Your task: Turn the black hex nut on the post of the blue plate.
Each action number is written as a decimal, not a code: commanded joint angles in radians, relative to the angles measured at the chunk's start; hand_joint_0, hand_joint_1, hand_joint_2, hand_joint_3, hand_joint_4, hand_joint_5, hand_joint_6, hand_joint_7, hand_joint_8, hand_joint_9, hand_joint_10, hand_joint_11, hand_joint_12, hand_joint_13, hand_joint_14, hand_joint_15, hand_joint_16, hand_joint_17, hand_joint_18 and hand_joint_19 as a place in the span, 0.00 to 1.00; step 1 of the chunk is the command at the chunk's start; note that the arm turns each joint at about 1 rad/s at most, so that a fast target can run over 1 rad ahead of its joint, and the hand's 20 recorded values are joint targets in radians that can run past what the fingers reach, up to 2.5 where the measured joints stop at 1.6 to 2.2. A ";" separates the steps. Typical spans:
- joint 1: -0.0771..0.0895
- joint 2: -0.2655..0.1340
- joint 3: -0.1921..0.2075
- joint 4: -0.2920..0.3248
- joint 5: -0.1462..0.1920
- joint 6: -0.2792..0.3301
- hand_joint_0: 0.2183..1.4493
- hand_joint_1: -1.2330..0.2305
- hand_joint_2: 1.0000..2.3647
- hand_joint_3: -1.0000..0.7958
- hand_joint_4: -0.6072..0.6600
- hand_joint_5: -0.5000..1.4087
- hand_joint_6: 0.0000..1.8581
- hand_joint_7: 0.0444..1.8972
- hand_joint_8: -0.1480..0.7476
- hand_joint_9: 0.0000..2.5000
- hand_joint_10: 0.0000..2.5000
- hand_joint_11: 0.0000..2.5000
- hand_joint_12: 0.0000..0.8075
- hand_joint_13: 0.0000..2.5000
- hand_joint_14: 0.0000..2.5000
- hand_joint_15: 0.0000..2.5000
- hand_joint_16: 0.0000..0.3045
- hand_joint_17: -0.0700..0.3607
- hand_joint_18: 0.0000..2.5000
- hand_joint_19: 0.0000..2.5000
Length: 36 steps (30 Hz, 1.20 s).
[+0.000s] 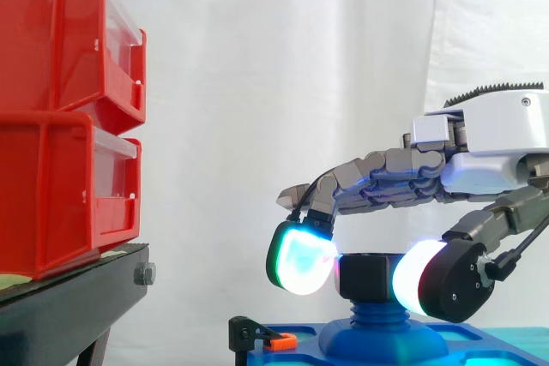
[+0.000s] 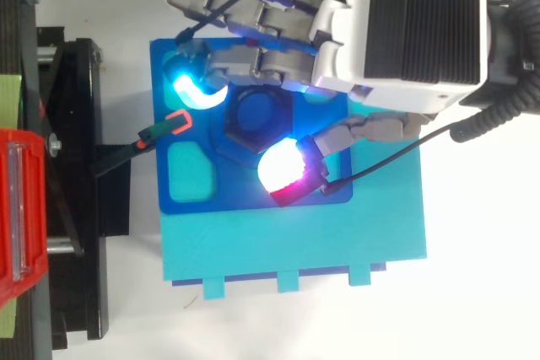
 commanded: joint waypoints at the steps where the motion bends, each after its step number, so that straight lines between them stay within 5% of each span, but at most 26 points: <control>1: -0.002 0.000 0.002 -0.005 -0.008 -0.001 0.21 0.41 0.00 0.28 0.63 0.13 0.27 0.44 0.36 0.00 0.00 0.00 0.40 0.00 0.00 0.00 0.15 0.39 0.00 0.02; 30: -0.005 0.000 0.003 -0.004 -0.012 0.000 0.21 0.44 0.00 0.28 0.67 0.15 0.27 0.47 0.37 0.00 0.00 0.00 0.40 0.01 0.00 0.00 0.15 0.39 0.00 0.02; 36: -0.008 0.000 0.031 -0.019 -0.023 0.000 0.22 0.42 0.00 0.28 0.67 0.15 0.27 0.47 0.36 0.00 0.00 0.00 0.40 0.01 0.00 0.00 0.14 0.39 0.00 0.02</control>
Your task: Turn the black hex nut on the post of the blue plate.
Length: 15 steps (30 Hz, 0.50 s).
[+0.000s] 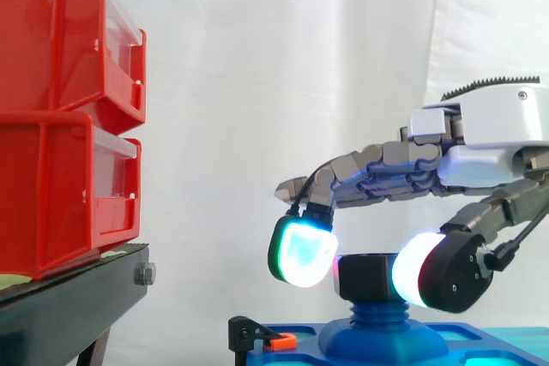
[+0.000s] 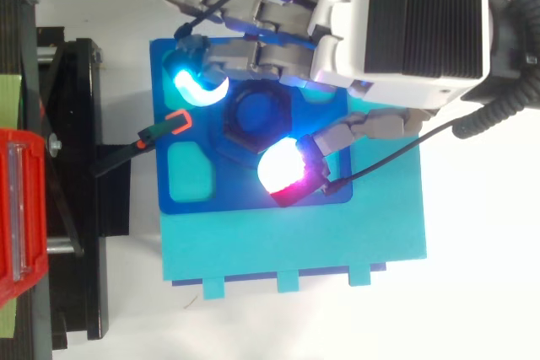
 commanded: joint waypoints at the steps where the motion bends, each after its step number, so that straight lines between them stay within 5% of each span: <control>1: -0.002 0.000 0.011 -0.011 -0.006 0.000 0.22 0.43 0.00 0.28 0.67 0.15 0.27 0.47 0.36 0.00 0.00 0.00 0.40 0.01 0.00 0.00 0.14 0.39 0.00 0.02; 15: -0.005 0.000 0.011 -0.023 -0.026 0.002 0.23 0.41 0.00 0.28 0.67 0.15 0.27 0.48 0.36 0.00 0.00 0.00 0.39 0.01 0.00 0.00 0.14 0.38 0.00 0.02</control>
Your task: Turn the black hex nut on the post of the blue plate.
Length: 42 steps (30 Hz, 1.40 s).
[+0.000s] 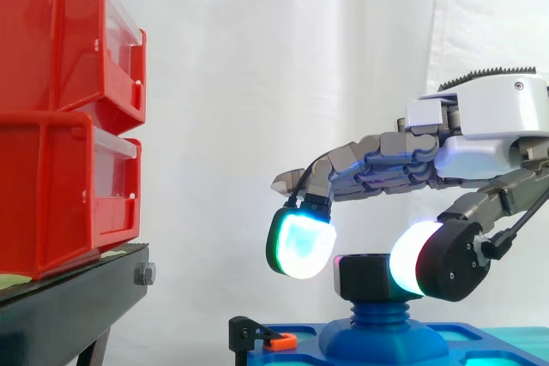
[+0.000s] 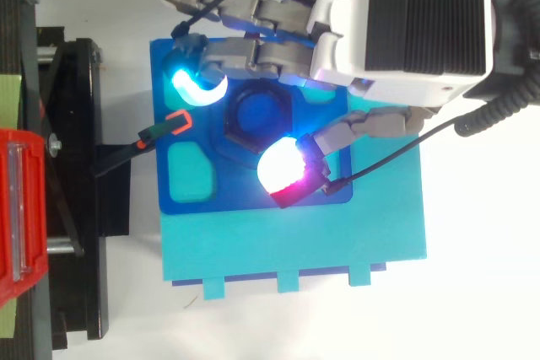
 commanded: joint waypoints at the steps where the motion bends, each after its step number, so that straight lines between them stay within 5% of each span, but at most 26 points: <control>1: 0.000 0.000 0.000 -0.009 -0.011 0.000 0.23 0.41 0.00 0.28 0.67 0.15 0.27 0.48 0.36 0.00 0.00 0.00 0.39 0.01 0.00 0.00 0.14 0.38 0.00 0.02; 18: 0.000 0.000 0.012 -0.027 -0.043 0.016 0.23 0.41 0.00 0.28 0.67 0.15 0.27 0.48 0.36 0.00 0.00 0.00 0.39 0.01 0.00 0.00 0.14 0.38 0.00 0.02; 42: -0.022 0.000 0.012 -0.029 -0.077 0.016 0.20 0.44 0.00 0.28 0.68 0.15 0.27 0.49 0.37 0.00 0.00 0.00 0.40 0.01 0.00 0.00 0.15 0.39 0.00 0.03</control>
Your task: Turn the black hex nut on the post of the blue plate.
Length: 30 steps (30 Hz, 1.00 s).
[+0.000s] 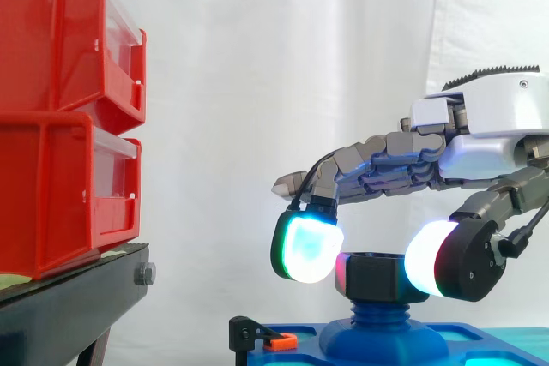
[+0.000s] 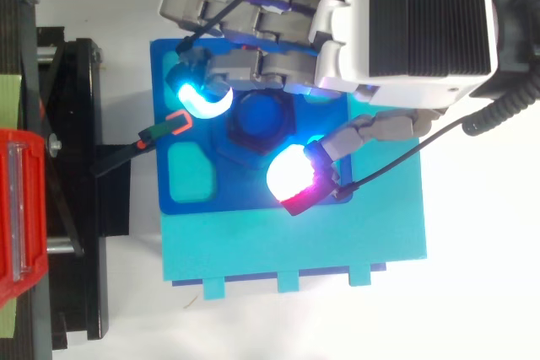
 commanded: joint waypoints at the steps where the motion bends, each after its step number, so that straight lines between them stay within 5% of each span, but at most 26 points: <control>1: -0.007 0.000 0.000 0.000 -0.007 -0.001 0.20 0.45 0.00 0.28 0.69 0.15 0.27 0.49 0.37 0.00 0.00 0.00 0.40 0.01 0.00 0.00 0.15 0.40 0.00 0.03; 17: -0.033 0.002 0.002 -0.011 -0.050 -0.001 0.18 0.49 0.00 0.28 0.70 0.15 0.27 0.49 0.38 0.00 0.00 0.00 0.42 0.02 0.00 0.00 0.15 0.41 0.00 0.03; 30: -0.033 0.014 0.000 -0.043 -0.058 -0.001 0.18 0.52 0.00 0.28 0.70 0.15 0.27 0.49 0.39 0.00 0.00 0.00 0.42 0.02 0.00 0.00 0.15 0.41 0.00 0.03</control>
